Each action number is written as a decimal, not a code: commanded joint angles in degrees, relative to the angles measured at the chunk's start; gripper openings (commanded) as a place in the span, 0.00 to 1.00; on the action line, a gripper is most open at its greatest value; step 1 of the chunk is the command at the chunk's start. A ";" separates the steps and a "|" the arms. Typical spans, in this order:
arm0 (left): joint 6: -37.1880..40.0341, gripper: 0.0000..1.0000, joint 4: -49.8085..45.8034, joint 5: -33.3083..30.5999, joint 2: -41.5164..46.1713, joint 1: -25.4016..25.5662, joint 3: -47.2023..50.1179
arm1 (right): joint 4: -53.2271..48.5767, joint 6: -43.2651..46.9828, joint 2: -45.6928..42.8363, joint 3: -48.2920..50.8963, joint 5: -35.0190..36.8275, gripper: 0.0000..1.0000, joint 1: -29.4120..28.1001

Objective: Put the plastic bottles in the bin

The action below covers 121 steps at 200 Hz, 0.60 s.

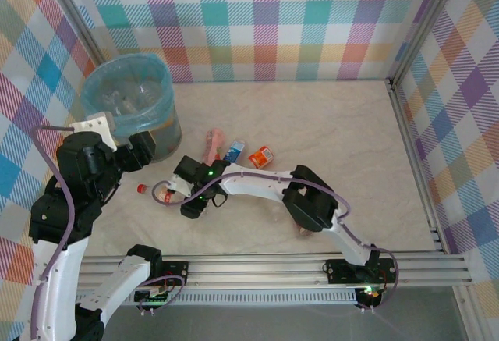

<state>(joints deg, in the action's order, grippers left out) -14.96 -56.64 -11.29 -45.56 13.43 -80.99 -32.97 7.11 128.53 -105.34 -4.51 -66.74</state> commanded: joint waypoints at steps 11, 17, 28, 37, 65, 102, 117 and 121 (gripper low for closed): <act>1.43 0.83 -0.48 -1.42 -0.10 0.37 -2.78 | 7.77 -4.41 -11.08 8.76 -0.43 0.55 -0.05; 1.43 0.83 -0.28 -1.16 -0.14 0.37 -2.85 | 8.85 -4.97 -12.83 11.13 -0.20 0.54 -0.06; 1.66 0.83 0.12 -0.53 -0.28 0.36 -2.88 | 11.05 -6.28 -15.82 15.03 0.11 0.52 -0.06; 1.94 0.84 0.30 0.39 -0.63 0.39 -3.12 | 13.56 -7.58 -18.68 19.06 0.11 0.51 -0.06; 1.85 0.84 0.17 4.58 -2.42 0.37 -5.75 | 18.54 -11.70 -28.63 29.20 1.10 0.51 0.03; -2.19 0.84 2.42 16.41 -6.02 0.37 -7.60 | 25.08 -16.35 -43.27 40.36 4.51 0.49 1.45; -3.55 0.83 2.62 23.82 -8.57 0.37 -8.75 | 26.72 -16.92 -48.81 43.35 5.14 0.48 2.13; -4.04 0.83 2.88 25.70 -9.13 0.37 -8.82 | 27.21 -16.94 -50.14 43.98 5.46 0.48 2.22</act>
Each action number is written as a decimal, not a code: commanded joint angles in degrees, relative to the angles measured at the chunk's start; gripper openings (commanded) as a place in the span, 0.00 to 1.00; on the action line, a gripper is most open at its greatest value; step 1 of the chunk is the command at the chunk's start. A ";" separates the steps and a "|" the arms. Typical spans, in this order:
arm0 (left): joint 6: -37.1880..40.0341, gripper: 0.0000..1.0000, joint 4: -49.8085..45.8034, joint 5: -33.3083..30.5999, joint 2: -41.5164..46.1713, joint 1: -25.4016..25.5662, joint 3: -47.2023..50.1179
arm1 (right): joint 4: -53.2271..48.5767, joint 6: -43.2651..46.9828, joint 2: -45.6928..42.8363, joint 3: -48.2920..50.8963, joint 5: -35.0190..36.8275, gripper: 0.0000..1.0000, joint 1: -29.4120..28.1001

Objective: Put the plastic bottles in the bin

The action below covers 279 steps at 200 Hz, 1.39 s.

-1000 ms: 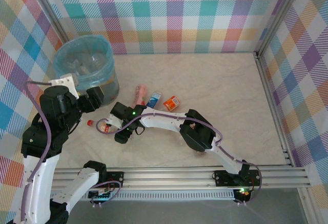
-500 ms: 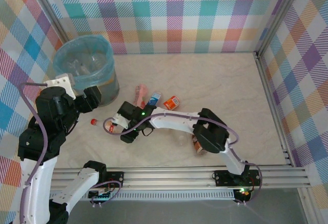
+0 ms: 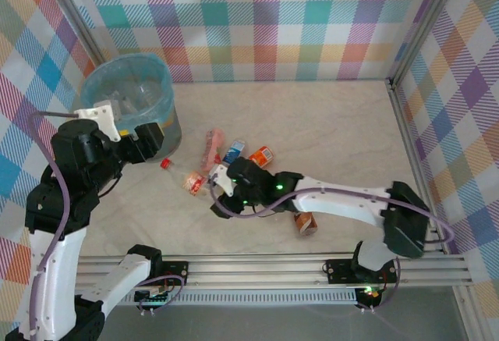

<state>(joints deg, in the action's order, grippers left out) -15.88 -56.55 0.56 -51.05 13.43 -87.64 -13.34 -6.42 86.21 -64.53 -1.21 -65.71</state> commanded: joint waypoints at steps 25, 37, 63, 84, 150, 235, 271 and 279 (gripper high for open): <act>-6.31 0.82 4.75 22.53 -6.10 0.37 -1.79 | 9.80 -3.69 -15.29 6.58 3.53 0.47 1.54; -7.37 0.81 5.21 24.59 -6.72 0.37 -1.55 | 10.70 -4.19 -18.26 7.67 4.48 0.47 1.55; -8.79 0.78 6.06 28.20 -7.32 0.37 -0.53 | 12.36 -4.48 -22.18 9.07 4.90 0.47 1.55; -10.49 0.75 7.38 31.57 -7.92 0.37 0.26 | 13.51 -4.56 -23.86 9.57 4.73 0.47 1.55; -12.84 0.64 9.01 34.24 -8.02 0.54 0.13 | 16.05 -5.13 -23.93 9.90 0.49 0.48 1.55; -14.30 0.48 10.42 30.95 -6.61 1.33 0.34 | 13.76 -5.36 -18.48 5.13 -6.78 0.49 1.55; -14.35 0.26 10.07 30.09 -6.14 1.33 0.18 | 13.35 -5.20 -17.25 4.01 -5.94 0.50 1.55; -14.27 0.22 10.06 29.67 -6.02 1.33 0.12 | 13.36 -5.04 -16.92 3.59 -5.58 0.50 1.55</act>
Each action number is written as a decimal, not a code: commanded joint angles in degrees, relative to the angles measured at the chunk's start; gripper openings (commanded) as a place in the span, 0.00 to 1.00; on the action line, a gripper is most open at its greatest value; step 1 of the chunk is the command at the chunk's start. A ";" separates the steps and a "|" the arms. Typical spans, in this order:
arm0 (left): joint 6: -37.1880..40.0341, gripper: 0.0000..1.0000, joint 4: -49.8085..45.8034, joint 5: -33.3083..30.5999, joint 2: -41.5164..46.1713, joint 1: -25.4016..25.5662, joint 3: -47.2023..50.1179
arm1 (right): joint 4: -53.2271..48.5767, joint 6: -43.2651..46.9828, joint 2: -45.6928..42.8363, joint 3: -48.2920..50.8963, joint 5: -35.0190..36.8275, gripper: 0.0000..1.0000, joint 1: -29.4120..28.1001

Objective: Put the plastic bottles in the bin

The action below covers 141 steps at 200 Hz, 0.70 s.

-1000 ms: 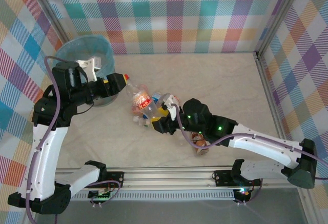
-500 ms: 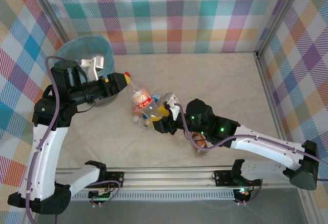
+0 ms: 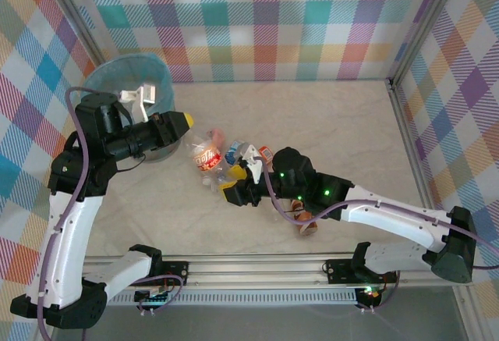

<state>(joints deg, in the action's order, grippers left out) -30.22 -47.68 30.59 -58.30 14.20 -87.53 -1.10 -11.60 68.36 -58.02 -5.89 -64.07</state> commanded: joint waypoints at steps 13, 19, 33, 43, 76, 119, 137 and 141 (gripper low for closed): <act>0.02 0.17 1.36 -1.28 1.48 0.57 0.03 | 1.48 0.25 1.37 -3.67 -0.40 0.51 -0.09; 0.02 0.16 1.51 -1.93 1.52 0.57 -0.01 | 1.78 0.41 1.58 -3.99 -0.35 0.51 -0.09; 0.06 0.11 1.58 -3.79 1.59 0.57 -0.65 | 2.09 0.89 2.19 -5.07 -0.36 0.58 -0.11; -0.16 0.07 1.57 -5.81 1.69 0.57 -1.42 | 1.67 1.05 2.69 -6.27 0.27 0.67 -0.09; 0.57 0.00 0.44 -17.49 1.30 0.57 -6.96 | -1.67 1.82 4.04 -12.41 4.69 0.95 -0.13; 10.66 0.00 -3.51 -36.48 -7.34 0.40 -22.73 | -9.16 5.13 10.77 -26.49 8.00 1.00 -0.09; 15.28 0.00 -4.17 -43.43 -12.76 -0.50 -29.30 | -12.84 6.62 14.77 -33.95 6.62 1.00 -0.09; 16.19 0.00 -4.50 -44.60 -14.18 -0.83 -30.92 | -13.42 6.75 15.42 -35.21 6.24 1.00 -0.09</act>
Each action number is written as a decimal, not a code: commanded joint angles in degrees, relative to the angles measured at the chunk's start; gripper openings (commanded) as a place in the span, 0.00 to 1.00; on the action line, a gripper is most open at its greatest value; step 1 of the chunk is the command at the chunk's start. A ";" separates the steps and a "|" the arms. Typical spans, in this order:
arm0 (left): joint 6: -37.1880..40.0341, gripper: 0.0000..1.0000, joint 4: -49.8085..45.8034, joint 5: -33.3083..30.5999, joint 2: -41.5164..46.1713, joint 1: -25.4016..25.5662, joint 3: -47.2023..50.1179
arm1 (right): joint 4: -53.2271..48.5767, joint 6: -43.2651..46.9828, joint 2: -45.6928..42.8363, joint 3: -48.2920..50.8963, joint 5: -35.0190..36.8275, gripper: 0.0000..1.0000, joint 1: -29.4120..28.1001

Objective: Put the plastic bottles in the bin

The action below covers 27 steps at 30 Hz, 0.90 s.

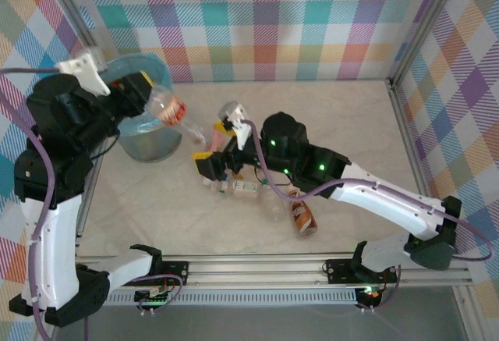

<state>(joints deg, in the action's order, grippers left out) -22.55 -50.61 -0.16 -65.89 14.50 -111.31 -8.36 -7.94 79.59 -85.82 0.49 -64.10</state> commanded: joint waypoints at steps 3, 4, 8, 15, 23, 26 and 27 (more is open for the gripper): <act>10.29 0.00 -2.42 -14.75 -11.11 -3.55 -12.69 | -7.35 3.51 6.28 -10.74 -1.19 1.00 -0.06; 10.22 0.00 -2.55 -13.04 -13.11 -5.62 -14.99 | -8.03 3.55 7.35 -12.47 -1.77 1.00 -0.06; 6.20 0.00 -2.63 -2.97 -20.33 -14.45 -22.99 | -12.70 3.21 12.97 -19.92 -4.84 1.00 -0.06; 4.05 0.00 0.65 3.33 -28.61 -22.19 -26.31 | -22.50 0.94 25.46 -35.61 -8.15 1.00 -0.06; -0.63 0.00 3.13 9.98 -32.33 -28.65 -26.12 | -24.66 -0.23 31.27 -39.95 -11.35 0.97 -0.11; 0.05 0.00 3.41 8.78 -32.30 -28.92 -25.58 | -24.78 -0.10 31.68 -39.69 -11.39 0.96 -0.06; 0.76 0.00 3.49 7.95 -32.37 -28.91 -25.22 | -24.75 0.02 31.76 -39.50 -11.31 0.96 -0.06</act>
<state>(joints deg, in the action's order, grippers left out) -21.63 -49.34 6.57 -98.24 -13.96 -136.00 -32.53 -7.27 111.48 -123.44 -9.39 -64.10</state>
